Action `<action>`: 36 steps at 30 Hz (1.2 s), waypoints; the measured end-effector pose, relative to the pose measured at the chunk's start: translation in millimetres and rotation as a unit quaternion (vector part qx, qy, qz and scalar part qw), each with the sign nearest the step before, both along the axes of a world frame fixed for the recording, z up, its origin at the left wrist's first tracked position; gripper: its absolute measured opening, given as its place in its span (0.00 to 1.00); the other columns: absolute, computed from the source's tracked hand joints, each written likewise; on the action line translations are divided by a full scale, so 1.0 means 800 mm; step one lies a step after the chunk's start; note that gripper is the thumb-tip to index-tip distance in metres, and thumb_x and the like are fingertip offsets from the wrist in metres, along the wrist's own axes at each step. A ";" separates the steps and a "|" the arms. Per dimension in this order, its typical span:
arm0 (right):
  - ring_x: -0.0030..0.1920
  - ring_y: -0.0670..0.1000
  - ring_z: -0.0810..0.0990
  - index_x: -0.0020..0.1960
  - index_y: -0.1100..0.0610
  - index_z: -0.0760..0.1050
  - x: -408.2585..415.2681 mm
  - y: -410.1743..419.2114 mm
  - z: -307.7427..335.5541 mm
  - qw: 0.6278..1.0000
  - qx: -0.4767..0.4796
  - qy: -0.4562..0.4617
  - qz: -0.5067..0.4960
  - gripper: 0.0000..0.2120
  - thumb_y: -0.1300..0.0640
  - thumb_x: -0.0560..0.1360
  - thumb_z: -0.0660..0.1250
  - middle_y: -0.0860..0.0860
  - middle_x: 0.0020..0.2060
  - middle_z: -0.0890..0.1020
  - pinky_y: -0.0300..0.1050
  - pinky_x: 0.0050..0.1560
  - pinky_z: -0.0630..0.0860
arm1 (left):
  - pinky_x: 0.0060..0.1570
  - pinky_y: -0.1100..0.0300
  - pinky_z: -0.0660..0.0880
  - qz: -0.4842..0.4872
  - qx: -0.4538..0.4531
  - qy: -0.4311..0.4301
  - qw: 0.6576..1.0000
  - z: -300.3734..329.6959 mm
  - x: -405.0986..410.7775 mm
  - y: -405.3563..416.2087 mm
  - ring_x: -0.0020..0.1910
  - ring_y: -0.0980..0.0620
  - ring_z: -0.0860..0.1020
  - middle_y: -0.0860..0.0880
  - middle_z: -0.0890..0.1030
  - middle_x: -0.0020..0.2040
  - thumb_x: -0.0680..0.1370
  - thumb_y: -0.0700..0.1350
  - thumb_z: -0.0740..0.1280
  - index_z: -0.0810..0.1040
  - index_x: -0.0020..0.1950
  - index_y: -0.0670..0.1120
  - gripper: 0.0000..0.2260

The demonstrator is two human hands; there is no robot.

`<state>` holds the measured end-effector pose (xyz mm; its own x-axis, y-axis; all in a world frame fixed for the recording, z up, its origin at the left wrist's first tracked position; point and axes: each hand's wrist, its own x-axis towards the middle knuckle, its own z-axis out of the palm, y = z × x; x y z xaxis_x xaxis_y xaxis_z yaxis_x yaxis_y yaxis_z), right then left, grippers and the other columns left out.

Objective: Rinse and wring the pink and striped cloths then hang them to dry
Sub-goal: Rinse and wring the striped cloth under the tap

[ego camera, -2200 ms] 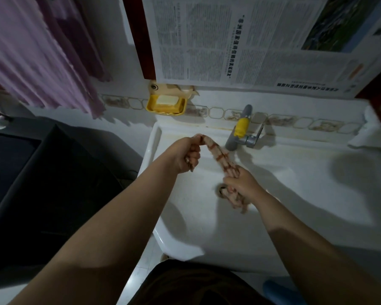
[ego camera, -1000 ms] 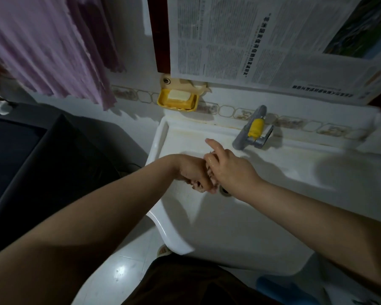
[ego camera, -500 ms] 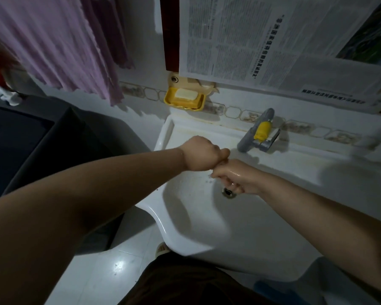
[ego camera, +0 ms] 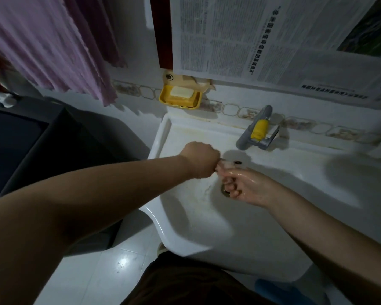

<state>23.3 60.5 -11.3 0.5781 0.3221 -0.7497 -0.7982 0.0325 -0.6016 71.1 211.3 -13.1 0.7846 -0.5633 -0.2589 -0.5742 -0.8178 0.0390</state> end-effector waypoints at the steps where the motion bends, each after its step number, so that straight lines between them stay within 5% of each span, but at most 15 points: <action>1: 0.32 0.46 0.68 0.63 0.52 0.71 -0.003 -0.005 -0.013 0.998 -0.038 -0.038 -0.022 0.19 0.62 0.73 0.68 0.52 0.40 0.73 0.38 0.28 0.62 | 0.34 0.59 0.69 0.077 0.007 0.112 0.991 -0.003 -0.004 0.001 0.34 0.48 0.76 0.47 0.81 0.40 0.77 0.46 0.62 0.75 0.47 0.43 0.07; 2: 0.38 0.48 0.73 0.68 0.52 0.66 -0.011 -0.008 -0.024 0.993 -0.067 -0.075 -0.060 0.26 0.62 0.73 0.69 0.54 0.49 0.75 0.42 0.33 0.69 | 0.33 0.61 0.68 0.146 -0.018 0.246 0.958 -0.007 -0.003 0.003 0.30 0.51 0.74 0.48 0.80 0.37 0.77 0.47 0.63 0.76 0.45 0.43 0.08; 4: 0.58 0.53 0.74 0.73 0.46 0.57 -0.035 -0.015 -0.047 0.958 -0.148 -0.236 -0.066 0.37 0.59 0.71 0.72 0.56 0.68 0.66 0.52 0.54 0.76 | 0.28 0.65 0.62 0.263 -0.100 0.485 0.828 -0.009 -0.002 0.008 0.23 0.55 0.67 0.50 0.76 0.29 0.77 0.49 0.65 0.72 0.39 0.47 0.09; 7: 0.77 0.49 0.51 0.74 0.38 0.47 -0.064 -0.025 -0.073 0.777 -0.324 -0.511 0.174 0.43 0.57 0.71 0.70 0.47 0.77 0.46 0.43 0.72 0.60 | 0.23 0.68 0.54 0.287 -0.150 0.626 0.709 -0.007 -0.011 0.008 0.19 0.59 0.63 0.53 0.71 0.24 0.77 0.48 0.64 0.67 0.32 0.50 0.14; 10: 0.76 0.56 0.56 0.76 0.50 0.53 -0.052 -0.024 -0.076 0.561 -0.427 -0.676 0.212 0.32 0.55 0.76 0.64 0.56 0.76 0.53 0.48 0.71 0.64 | 0.20 0.70 0.51 0.253 -0.181 0.728 0.610 -0.003 -0.024 0.001 0.16 0.60 0.62 0.54 0.67 0.20 0.78 0.47 0.60 0.68 0.28 0.51 0.17; 13: 0.60 0.54 0.74 0.66 0.58 0.66 -0.027 -0.023 -0.057 0.545 -0.318 -0.762 0.143 0.22 0.43 0.80 0.57 0.58 0.63 0.68 0.40 0.55 0.75 | 0.18 0.71 0.52 0.182 -0.193 0.833 0.485 0.004 -0.037 -0.008 0.15 0.61 0.63 0.55 0.67 0.19 0.81 0.48 0.53 0.70 0.28 0.51 0.21; 16: 0.43 0.54 0.76 0.58 0.56 0.69 -0.008 -0.022 -0.031 0.477 -0.292 -0.820 0.120 0.15 0.46 0.79 0.59 0.54 0.48 0.72 0.44 0.36 0.74 | 0.17 0.71 0.56 0.124 -0.215 0.874 0.418 0.013 -0.047 -0.011 0.17 0.62 0.65 0.55 0.69 0.21 0.79 0.52 0.57 0.71 0.33 0.50 0.16; 20: 0.34 0.56 0.76 0.48 0.58 0.75 0.016 -0.028 -0.013 0.359 -0.358 -0.835 0.214 0.03 0.59 0.75 0.66 0.55 0.36 0.78 0.48 0.27 0.71 | 0.19 0.71 0.53 0.213 -0.263 0.806 0.485 0.021 -0.056 -0.009 0.18 0.62 0.62 0.56 0.66 0.22 0.79 0.53 0.59 0.71 0.39 0.49 0.12; 23: 0.42 0.57 0.79 0.45 0.61 0.76 0.027 -0.035 -0.002 0.316 -0.375 -0.814 0.310 0.04 0.60 0.74 0.66 0.58 0.49 0.81 0.45 0.23 0.69 | 0.21 0.70 0.52 0.239 -0.297 0.761 0.524 0.022 -0.059 -0.009 0.20 0.62 0.62 0.56 0.66 0.24 0.80 0.51 0.61 0.74 0.40 0.51 0.10; 25: 0.45 0.54 0.80 0.49 0.59 0.74 0.025 -0.039 0.002 0.326 -0.386 -0.779 0.371 0.14 0.60 0.67 0.74 0.56 0.56 0.81 0.39 0.20 0.64 | 0.22 0.69 0.50 0.252 -0.292 0.738 0.553 0.018 -0.061 -0.010 0.20 0.61 0.62 0.56 0.65 0.24 0.81 0.48 0.61 0.74 0.32 0.52 0.16; 27: 0.38 0.53 0.80 0.55 0.58 0.73 0.017 -0.042 0.002 0.326 -0.385 -0.760 0.411 0.28 0.61 0.58 0.79 0.53 0.46 0.81 0.37 0.21 0.60 | 0.22 0.69 0.51 0.243 -0.278 0.732 0.573 0.014 -0.062 -0.013 0.21 0.61 0.61 0.56 0.64 0.25 0.81 0.45 0.62 0.70 0.33 0.51 0.15; 30: 0.32 0.57 0.80 0.57 0.59 0.77 0.009 -0.048 0.004 0.331 -0.396 -0.744 0.425 0.28 0.61 0.58 0.77 0.55 0.36 0.79 0.38 0.21 0.61 | 0.21 0.70 0.54 0.232 -0.264 0.730 0.586 0.011 -0.061 -0.014 0.22 0.62 0.62 0.55 0.65 0.27 0.80 0.42 0.63 0.68 0.47 0.49 0.05; 32: 0.25 0.58 0.78 0.51 0.59 0.75 0.011 -0.043 0.011 0.346 -0.456 -0.682 0.455 0.27 0.60 0.54 0.78 0.55 0.31 0.77 0.35 0.21 0.56 | 0.22 0.70 0.54 0.246 -0.273 0.703 0.609 0.016 -0.058 -0.016 0.22 0.62 0.61 0.56 0.66 0.26 0.79 0.40 0.64 0.66 0.57 0.49 0.11; 34: 0.27 0.57 0.79 0.50 0.59 0.72 0.015 -0.035 0.019 0.340 -0.515 -0.616 0.489 0.25 0.59 0.56 0.78 0.55 0.32 0.78 0.35 0.23 0.50 | 0.22 0.67 0.54 0.253 -0.267 0.636 0.678 0.020 -0.055 -0.027 0.22 0.60 0.60 0.55 0.66 0.24 0.77 0.38 0.67 0.66 0.58 0.48 0.14; 36: 0.41 0.58 0.80 0.57 0.59 0.69 0.019 -0.028 0.025 0.383 -0.544 -0.536 0.519 0.16 0.59 0.72 0.68 0.55 0.43 0.79 0.41 0.25 0.56 | 0.23 0.64 0.59 0.253 -0.228 0.494 0.800 0.018 -0.051 -0.041 0.24 0.54 0.65 0.49 0.70 0.29 0.75 0.37 0.69 0.71 0.53 0.43 0.10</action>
